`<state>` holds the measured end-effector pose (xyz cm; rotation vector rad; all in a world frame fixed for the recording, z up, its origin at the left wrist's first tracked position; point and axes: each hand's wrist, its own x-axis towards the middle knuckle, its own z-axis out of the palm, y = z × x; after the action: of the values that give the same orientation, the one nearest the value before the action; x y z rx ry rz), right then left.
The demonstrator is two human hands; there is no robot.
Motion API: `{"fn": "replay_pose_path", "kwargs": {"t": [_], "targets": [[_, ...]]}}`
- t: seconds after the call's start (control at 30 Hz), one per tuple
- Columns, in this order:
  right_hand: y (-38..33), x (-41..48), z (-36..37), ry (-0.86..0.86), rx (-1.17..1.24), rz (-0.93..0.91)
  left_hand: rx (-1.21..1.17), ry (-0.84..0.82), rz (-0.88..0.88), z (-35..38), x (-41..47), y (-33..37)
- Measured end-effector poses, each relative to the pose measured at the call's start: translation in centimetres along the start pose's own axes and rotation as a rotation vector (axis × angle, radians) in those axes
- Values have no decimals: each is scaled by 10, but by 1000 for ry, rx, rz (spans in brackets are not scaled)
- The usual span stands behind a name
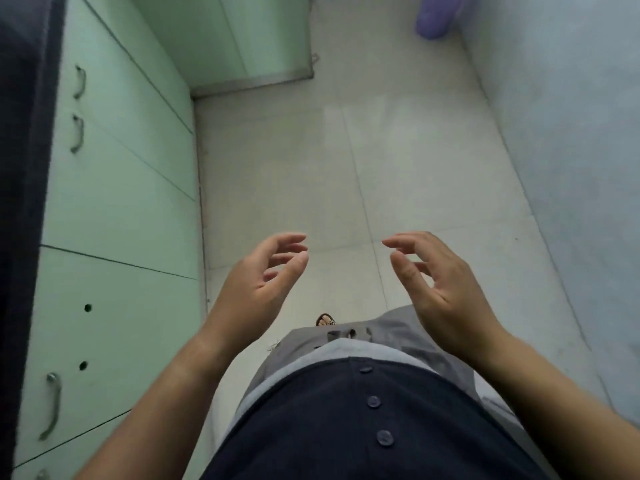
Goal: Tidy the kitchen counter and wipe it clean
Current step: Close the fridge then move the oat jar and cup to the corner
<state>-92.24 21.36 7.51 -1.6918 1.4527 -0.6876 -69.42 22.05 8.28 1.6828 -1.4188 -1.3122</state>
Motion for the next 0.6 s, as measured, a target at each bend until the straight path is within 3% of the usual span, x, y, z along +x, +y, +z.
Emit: {"fn": "replay_pose_path", "kwargs": {"t": [0.27, 0.6], "targets": [[-16, 140, 37, -263, -55, -119, -210, 311, -151, -55, 55, -20], [-69, 383, 51, -455, -139, -349, -319, 580, -173, -136, 223, 19]]}}
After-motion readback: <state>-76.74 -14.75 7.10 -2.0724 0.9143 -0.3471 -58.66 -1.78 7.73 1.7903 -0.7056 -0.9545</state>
